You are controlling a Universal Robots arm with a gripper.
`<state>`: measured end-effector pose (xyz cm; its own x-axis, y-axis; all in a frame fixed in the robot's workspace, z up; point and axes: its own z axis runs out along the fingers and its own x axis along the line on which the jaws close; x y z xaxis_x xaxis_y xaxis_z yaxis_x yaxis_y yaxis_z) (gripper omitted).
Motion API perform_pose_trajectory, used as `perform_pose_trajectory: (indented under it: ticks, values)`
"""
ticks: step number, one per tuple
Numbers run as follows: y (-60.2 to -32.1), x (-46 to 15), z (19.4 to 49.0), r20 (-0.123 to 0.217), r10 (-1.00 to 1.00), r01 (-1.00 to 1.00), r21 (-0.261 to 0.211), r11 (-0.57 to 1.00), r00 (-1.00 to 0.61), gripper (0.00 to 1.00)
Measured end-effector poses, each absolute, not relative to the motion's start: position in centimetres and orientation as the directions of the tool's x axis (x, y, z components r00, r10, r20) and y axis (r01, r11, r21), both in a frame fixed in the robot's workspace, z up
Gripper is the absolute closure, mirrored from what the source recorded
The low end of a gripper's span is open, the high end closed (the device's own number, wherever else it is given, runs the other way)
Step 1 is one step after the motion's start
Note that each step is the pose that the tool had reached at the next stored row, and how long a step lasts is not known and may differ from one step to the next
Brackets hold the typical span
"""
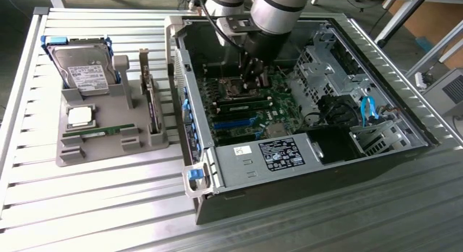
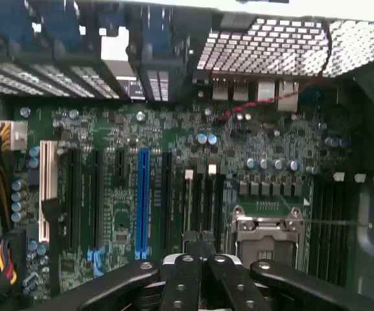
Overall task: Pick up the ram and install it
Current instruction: 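Press down the ram until it locks into place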
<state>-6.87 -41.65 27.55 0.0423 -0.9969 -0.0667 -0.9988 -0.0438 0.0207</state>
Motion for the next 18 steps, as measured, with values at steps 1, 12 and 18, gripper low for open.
perform_pose_trajectory:
  ticks: [1, 12, 18]
  values:
    - [-41.6, -6.2, 27.6, -0.067, -0.997, -0.999, 0.022, -0.044, 0.042, 0.89]
    - [-41.6, 3.4, 27.6, -0.068, -0.997, -0.998, 0.044, -0.044, 0.041, 0.89]
    - [-41.6, 3.6, 27.7, -0.067, -0.997, -0.998, 0.044, -0.044, 0.041, 0.89]
